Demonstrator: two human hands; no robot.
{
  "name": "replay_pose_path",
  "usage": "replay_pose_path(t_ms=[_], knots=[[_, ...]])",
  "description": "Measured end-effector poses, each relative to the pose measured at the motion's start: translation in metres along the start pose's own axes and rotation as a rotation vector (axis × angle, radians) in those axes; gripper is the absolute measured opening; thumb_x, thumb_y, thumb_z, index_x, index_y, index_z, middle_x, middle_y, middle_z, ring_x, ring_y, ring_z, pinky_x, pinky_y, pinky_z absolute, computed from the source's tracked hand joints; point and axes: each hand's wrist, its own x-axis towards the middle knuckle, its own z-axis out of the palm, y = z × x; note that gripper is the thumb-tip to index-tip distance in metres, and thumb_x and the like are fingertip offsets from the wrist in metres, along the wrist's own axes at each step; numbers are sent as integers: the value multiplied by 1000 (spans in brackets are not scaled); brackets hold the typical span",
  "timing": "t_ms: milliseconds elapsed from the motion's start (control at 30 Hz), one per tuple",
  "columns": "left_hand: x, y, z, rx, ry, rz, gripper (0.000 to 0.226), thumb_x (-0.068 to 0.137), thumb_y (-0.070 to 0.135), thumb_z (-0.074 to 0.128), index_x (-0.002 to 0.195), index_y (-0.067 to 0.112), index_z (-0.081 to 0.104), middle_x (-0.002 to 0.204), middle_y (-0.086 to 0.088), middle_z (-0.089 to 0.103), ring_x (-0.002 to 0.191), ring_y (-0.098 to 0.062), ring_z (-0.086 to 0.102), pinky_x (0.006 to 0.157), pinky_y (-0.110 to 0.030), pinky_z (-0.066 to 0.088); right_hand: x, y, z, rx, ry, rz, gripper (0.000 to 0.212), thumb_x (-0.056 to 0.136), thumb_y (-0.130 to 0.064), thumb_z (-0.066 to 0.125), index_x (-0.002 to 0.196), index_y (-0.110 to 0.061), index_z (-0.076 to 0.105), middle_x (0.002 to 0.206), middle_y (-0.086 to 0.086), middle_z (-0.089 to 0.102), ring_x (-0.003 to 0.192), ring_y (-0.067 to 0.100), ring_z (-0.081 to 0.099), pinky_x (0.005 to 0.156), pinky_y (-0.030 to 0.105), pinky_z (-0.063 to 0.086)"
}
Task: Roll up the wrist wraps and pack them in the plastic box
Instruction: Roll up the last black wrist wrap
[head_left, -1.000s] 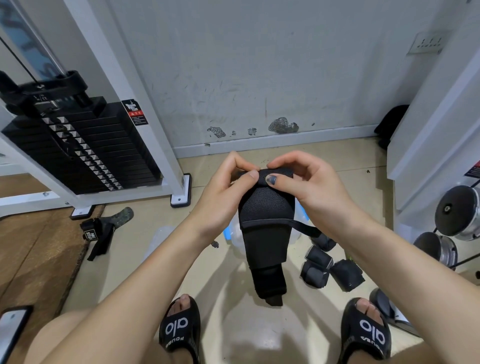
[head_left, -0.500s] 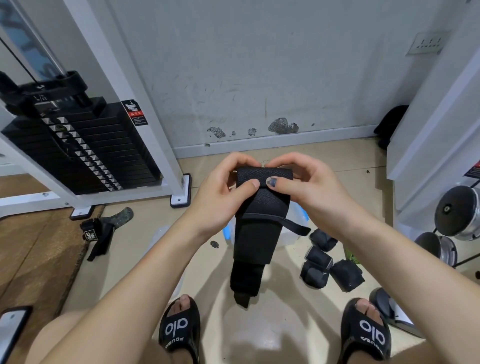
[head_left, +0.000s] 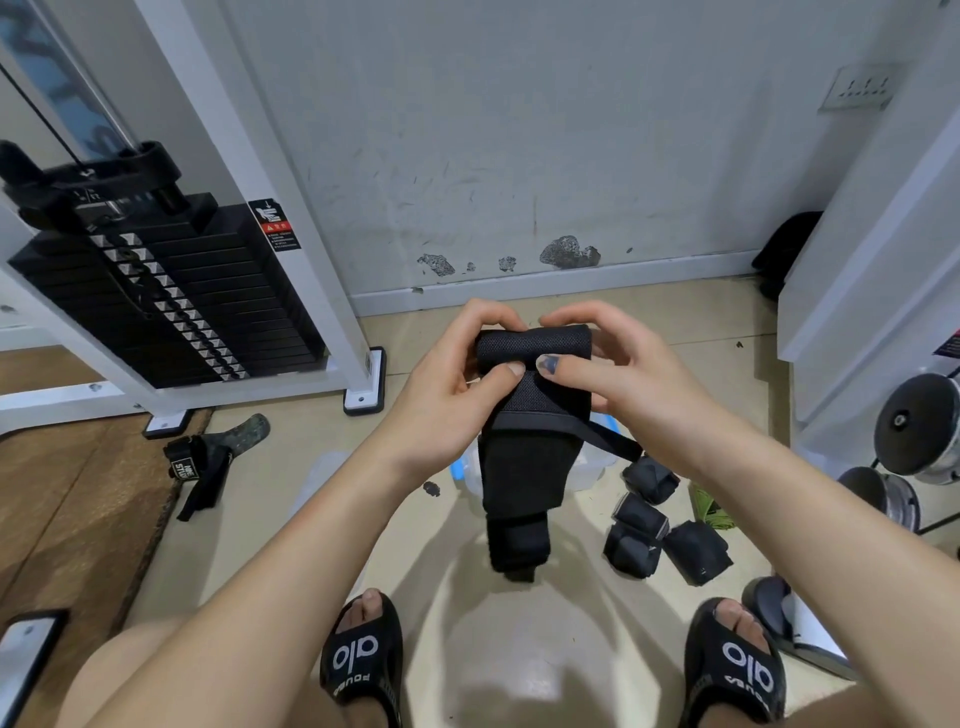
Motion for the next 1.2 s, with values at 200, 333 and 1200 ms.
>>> replay_pose_path(t_ms=[200,333,1200], knots=[[-1,3,3,45,21,22,32,99,-5,54,104,27,56,91,18,58,84,-13,52,78,-29,45,0,-2,3,7,30,-13,11,93,-12,74,103,-10,71,92,4,72,89,17,68,90,43,57],[1,7,2,-17,17,-43,37,94,-12,51,101,24,55,81,15,55,77,-13,48,69,-25,41,0,2,4,-13,50,-75,24,81,-13,80,104,-11,73,96,7,74,91,19,68,89,43,56],[-2,10,-1,-34,-14,-107,23,100,13,64,120,19,55,93,9,64,85,-1,61,79,-16,48,2,0,2,-32,51,-71,23,84,-12,79,106,-14,74,98,7,76,91,20,69,92,48,56]])
